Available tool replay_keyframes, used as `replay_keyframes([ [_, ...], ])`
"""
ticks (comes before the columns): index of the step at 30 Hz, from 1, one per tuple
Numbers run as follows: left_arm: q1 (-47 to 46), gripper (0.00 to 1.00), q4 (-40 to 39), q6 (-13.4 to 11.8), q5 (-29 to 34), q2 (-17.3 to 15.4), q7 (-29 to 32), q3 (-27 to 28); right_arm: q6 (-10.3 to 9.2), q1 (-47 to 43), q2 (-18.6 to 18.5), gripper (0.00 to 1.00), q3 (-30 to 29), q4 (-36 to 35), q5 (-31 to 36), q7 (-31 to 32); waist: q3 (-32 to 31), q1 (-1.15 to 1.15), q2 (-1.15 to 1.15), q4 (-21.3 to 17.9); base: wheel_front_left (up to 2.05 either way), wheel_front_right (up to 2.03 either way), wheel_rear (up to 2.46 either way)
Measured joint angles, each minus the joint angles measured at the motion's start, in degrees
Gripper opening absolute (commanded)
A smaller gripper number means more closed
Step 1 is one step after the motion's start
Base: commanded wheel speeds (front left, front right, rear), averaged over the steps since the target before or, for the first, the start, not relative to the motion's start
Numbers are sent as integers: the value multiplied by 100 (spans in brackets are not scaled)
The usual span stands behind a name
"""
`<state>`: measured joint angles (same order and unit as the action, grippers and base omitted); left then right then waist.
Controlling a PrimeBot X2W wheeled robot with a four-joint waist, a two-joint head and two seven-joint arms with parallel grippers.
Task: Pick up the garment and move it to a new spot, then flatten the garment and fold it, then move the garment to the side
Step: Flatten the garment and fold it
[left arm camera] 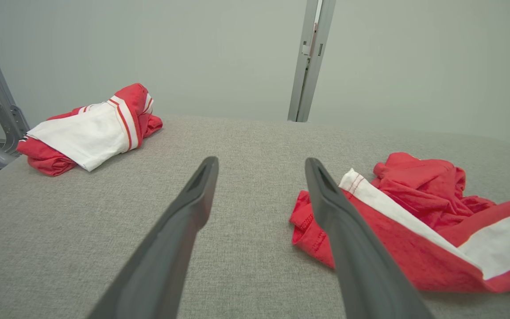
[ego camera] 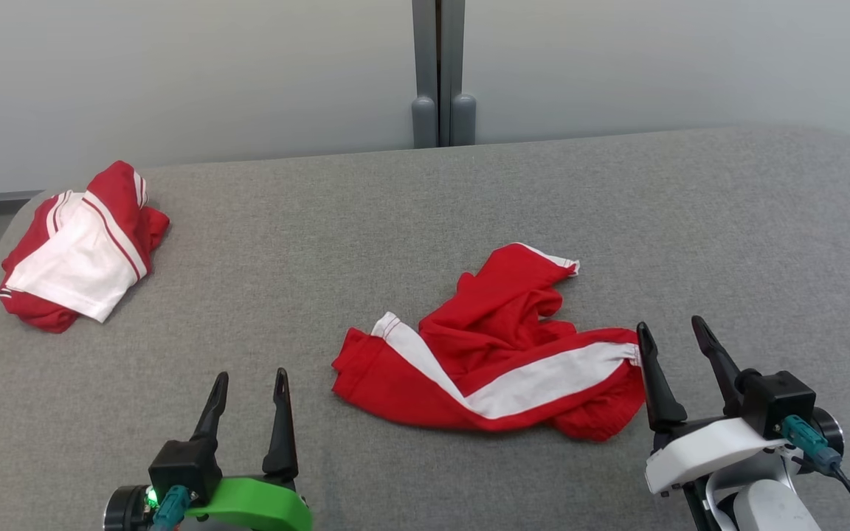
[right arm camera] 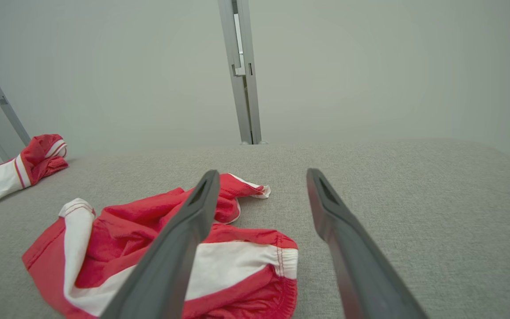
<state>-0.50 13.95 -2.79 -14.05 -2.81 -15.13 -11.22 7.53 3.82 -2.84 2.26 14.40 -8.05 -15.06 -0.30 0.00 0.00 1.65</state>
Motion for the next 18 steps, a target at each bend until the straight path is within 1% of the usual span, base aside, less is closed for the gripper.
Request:
replay_keyframes([
  [10,29,100,-13,11,7,0,0,13,0,-8,2,100,-3,233,-63,0,-27,0,0,8,0,0,0],
  [14,60,100,-12,23,7,0,0,-2,0,-9,2,100,-323,553,-89,75,-33,0,0,25,0,0,0],
  [18,63,100,-10,25,7,0,0,-51,0,23,1,100,-544,813,118,288,-24,0,0,77,0,0,0],
])
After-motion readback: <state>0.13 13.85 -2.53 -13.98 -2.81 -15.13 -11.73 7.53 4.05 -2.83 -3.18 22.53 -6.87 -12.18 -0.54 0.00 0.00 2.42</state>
